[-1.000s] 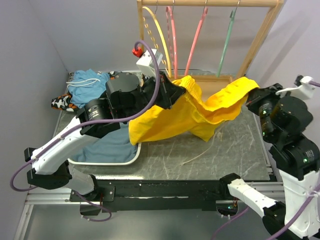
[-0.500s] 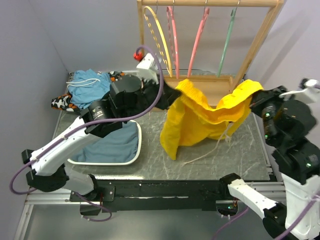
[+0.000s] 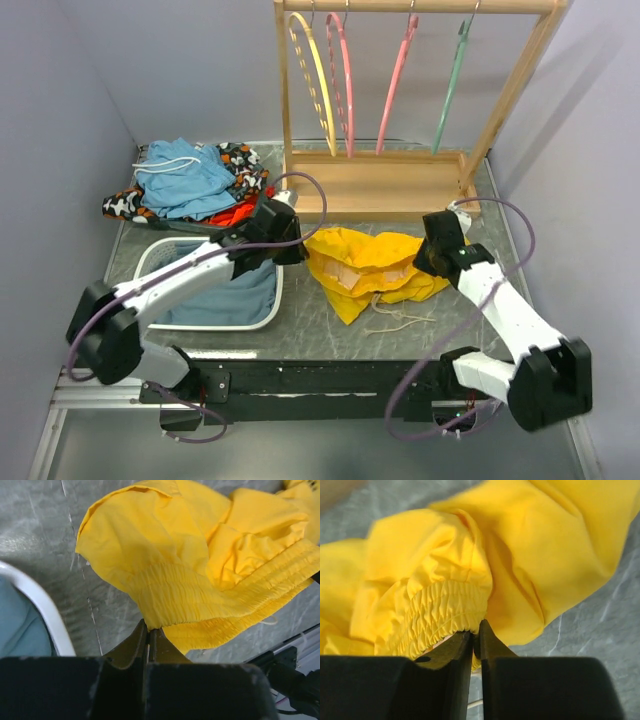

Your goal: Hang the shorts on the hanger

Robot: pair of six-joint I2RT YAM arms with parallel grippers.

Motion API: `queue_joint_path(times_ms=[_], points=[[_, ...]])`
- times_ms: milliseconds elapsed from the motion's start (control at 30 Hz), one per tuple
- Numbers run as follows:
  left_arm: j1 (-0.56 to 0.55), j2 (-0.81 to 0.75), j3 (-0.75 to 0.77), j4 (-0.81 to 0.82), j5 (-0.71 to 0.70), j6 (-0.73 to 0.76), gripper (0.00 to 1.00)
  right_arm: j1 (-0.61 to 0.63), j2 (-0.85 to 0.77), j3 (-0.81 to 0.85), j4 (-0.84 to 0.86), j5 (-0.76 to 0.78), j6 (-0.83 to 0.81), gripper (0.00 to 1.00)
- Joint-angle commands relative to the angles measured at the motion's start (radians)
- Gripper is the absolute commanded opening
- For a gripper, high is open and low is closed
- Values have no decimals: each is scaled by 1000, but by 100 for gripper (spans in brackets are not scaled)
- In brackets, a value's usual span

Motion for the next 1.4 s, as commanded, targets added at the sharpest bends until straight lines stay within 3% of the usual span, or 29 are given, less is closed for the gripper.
queue_joint_path(times_ms=[0, 133, 300, 433, 600, 833, 1100, 1367], points=[[28, 82, 9, 114, 100, -7, 1, -72, 82, 25, 162, -127, -13, 21], [49, 152, 65, 98, 137, -25, 1, -72, 50, 118, 100, -127, -17, 51], [60, 214, 156, 40, 139, -83, 1, -60, -79, 192, 21, -142, 10, 66], [60, 280, 246, -54, 133, -126, 1, -40, -195, 273, -30, -62, 33, 68], [61, 310, 289, -103, 125, -145, 1, -40, -200, 446, -29, 42, -3, 66], [61, 324, 348, -227, 32, -163, 1, -41, 172, 1068, -190, 145, -117, 66], [61, 304, 325, -242, 14, -204, 1, -43, 530, 1560, -312, 262, -209, 66], [61, 291, 314, -250, -16, -186, 1, -58, 642, 1554, -268, 277, -276, 65]])
